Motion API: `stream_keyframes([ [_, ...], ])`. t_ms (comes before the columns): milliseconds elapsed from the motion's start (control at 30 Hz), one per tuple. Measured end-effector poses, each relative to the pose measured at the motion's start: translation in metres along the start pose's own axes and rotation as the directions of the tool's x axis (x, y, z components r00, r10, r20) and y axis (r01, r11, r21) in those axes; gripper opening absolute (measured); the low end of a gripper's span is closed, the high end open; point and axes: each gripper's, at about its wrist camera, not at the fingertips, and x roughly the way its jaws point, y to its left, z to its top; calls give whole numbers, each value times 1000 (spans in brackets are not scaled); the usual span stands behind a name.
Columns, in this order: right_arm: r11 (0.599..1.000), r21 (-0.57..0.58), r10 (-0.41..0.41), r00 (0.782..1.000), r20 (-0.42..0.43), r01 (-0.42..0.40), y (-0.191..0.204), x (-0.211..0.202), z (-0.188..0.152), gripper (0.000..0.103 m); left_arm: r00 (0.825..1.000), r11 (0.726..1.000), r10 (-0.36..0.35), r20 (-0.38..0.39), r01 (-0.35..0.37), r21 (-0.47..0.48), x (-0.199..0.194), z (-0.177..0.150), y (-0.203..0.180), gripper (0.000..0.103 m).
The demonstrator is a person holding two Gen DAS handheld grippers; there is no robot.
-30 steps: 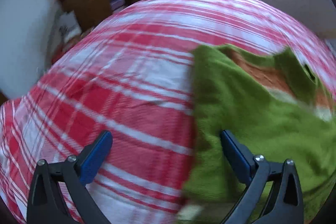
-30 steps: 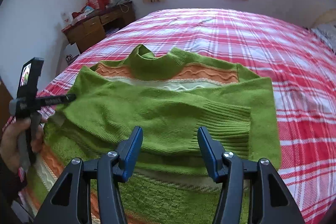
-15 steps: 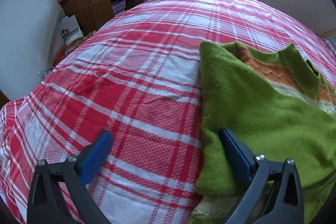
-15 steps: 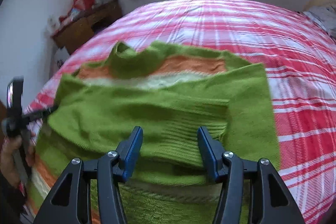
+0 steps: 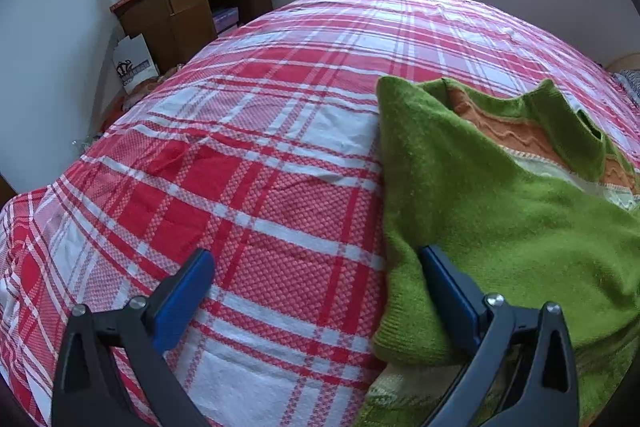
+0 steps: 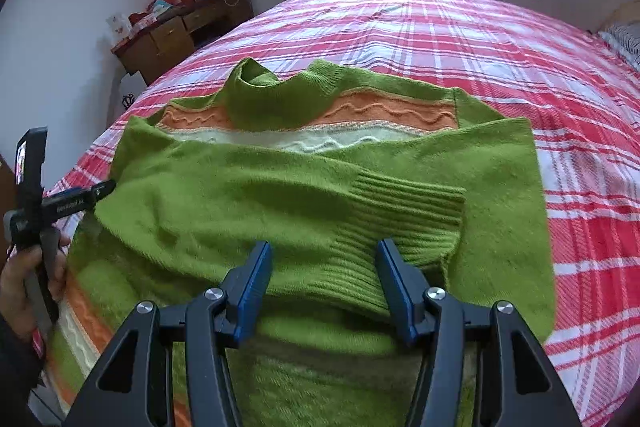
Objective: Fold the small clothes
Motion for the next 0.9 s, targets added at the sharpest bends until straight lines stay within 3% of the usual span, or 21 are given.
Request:
stream_keyframes([
  [133,995,76,59,998,29,-61,-15,-3,-3,56,1000,1000,2,3,-2,4,1,0,0,103],
  [333,999,17,-42,999,30,41,4,-6,-4,56,1000,1000,-18,7,18,6,-6,-2,2,103],
  [500,996,85,-9,999,42,5,-6,-14,-9,58,1000,998,-7,27,5,61,-16,-11,-6,103],
  [667,995,71,-68,997,42,65,-1,-25,-11,58,999,996,17,51,-21,92,-32,-14,-11,103],
  [900,997,52,-60,993,102,55,11,-70,-26,59,994,991,-36,103,22,132,-80,-40,-11,103],
])
